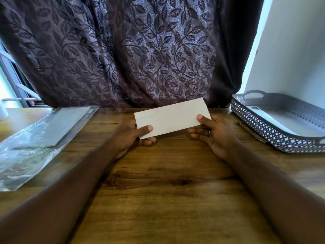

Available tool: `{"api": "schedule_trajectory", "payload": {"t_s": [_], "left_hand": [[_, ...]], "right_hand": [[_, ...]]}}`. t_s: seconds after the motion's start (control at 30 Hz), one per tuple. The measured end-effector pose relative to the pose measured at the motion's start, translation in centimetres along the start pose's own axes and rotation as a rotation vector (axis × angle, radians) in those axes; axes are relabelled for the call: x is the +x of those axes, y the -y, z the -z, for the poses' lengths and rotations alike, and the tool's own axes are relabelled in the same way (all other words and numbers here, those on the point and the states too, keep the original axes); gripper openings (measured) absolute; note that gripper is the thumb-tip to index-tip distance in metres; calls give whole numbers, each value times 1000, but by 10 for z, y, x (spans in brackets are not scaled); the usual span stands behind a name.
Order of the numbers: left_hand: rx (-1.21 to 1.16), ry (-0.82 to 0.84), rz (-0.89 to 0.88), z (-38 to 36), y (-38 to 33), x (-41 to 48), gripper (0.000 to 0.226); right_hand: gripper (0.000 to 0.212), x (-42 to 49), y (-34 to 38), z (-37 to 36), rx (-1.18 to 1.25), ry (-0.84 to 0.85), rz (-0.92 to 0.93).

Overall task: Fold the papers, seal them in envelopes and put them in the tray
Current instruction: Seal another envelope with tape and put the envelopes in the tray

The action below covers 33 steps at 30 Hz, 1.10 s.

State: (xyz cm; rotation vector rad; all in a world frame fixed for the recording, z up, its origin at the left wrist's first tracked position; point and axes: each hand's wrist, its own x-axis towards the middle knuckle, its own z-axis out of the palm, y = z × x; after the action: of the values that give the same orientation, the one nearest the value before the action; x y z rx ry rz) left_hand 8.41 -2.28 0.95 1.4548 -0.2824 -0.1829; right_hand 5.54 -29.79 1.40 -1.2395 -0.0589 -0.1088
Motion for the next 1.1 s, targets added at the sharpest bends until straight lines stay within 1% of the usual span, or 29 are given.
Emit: {"api": "schedule_trajectory", "payload": {"t_s": [0.07, 0.1, 0.17, 0.23, 0.27, 0.33, 0.43, 0.57, 0.67, 0.77, 0.93, 1.1], "left_hand": [[-111, -42, -28, -7, 0, -1, 20], [-167, -64, -40, -12, -1, -2, 21], [-238, -72, -64, -26, 0, -4, 26], [-245, -27, -91, -40, 2, -8, 29], [-231, 6, -100, -46, 3, -9, 27], [-195, 50, -112, -52, 3, -14, 23], [-156, 61, -115, -53, 3, -16, 28], [-135, 58, -108, -51, 2, -14, 28], [-124, 57, -80, -42, 1, -10, 29], [-115, 60, -57, -36, 1, -7, 28], [-77, 31, -30, -25, 2, -6, 35], [-56, 34, 2, -17, 0, -5, 33]], "right_hand": [[43, -4, 2, -7, 125, 51, 12], [47, -6, 1, -13, 150, 96, 2], [54, -10, -5, -26, 85, 209, -28], [45, -15, -14, -41, -21, 301, -55], [41, -17, -17, -47, -60, 316, -60], [42, -19, -21, -54, -103, 295, -45], [42, -18, -23, -54, -91, 252, -38], [38, -15, -23, -49, -8, 204, -26], [37, -11, -19, -44, 97, 132, -42], [38, -9, -15, -38, 112, 88, -39], [30, -5, -9, -29, 132, 9, -27], [23, -3, -4, -19, 182, -56, -49]]}}
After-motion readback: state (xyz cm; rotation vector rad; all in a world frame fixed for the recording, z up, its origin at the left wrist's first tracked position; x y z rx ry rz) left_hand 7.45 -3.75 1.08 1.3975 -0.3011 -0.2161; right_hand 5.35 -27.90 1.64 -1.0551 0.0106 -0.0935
